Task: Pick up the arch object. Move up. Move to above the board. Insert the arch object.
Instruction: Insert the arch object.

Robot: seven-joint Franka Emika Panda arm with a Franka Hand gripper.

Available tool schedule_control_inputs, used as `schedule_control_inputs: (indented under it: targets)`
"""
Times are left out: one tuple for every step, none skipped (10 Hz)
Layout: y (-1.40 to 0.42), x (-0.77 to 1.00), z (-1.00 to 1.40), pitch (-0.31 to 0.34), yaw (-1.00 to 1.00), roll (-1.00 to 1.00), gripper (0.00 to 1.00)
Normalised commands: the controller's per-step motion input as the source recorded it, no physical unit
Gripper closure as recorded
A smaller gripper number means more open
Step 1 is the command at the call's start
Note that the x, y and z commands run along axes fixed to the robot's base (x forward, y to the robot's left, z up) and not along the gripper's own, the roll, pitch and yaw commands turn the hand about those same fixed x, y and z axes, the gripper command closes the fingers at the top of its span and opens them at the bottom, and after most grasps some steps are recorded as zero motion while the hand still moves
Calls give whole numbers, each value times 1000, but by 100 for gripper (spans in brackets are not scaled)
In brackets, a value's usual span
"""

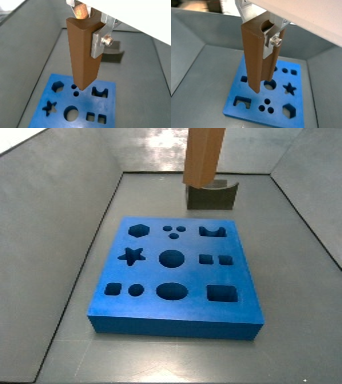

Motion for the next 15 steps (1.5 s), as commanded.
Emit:
schedule_control_inputs:
  targets:
    - [0, 0, -89, 0, -1000, 0, 100]
    - [0, 0, -94, 0, -1000, 0, 100]
    - [0, 0, -97, 0, -1000, 0, 100]
    - [0, 0, -89, 0, -1000, 0, 100]
    - [0, 37, -97, -60, -1000, -1, 100]
    - [9, 160, -240, -73, -954, 0, 100]
    - [6, 129, -286, -70, -977, 0, 100]
    - [11, 74, -309, -69, -1000, 0, 100]
    - [6, 63, -320, -40, -1000, 0, 100]
    - [3, 54, -309, -26, -1000, 0, 100]
    - [6, 49, -311, -26, -1000, 0, 100]
    - [0, 43, -280, -17, -1000, 0, 100]
    - [0, 49, -249, -11, -1000, 0, 100]
    - [0, 157, -146, 0, -937, 0, 100]
    - [0, 640, 0, 9, -440, 0, 100]
